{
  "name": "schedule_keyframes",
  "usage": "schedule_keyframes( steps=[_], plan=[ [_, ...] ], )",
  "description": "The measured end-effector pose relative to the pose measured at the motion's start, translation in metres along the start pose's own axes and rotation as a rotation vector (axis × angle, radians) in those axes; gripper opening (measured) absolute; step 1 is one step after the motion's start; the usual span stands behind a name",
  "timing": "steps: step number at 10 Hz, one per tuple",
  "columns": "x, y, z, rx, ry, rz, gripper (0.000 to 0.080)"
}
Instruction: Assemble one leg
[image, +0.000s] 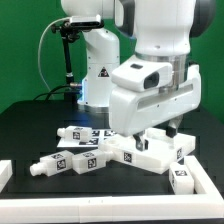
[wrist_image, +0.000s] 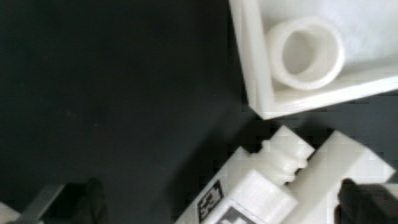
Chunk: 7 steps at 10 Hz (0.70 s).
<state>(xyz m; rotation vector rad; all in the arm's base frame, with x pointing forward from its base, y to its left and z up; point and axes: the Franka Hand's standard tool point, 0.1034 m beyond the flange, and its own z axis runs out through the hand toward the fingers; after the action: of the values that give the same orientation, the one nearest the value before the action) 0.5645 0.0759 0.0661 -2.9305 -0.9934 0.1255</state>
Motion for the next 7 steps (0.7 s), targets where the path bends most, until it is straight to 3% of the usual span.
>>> schedule_keyframes(
  steps=[5, 7],
  plan=[
    [0.001, 0.003, 0.007, 0.001, 0.031, 0.005, 0.0650],
    [-0.007, -0.002, 0.021, 0.012, 0.019, 0.048, 0.0650]
  ],
)
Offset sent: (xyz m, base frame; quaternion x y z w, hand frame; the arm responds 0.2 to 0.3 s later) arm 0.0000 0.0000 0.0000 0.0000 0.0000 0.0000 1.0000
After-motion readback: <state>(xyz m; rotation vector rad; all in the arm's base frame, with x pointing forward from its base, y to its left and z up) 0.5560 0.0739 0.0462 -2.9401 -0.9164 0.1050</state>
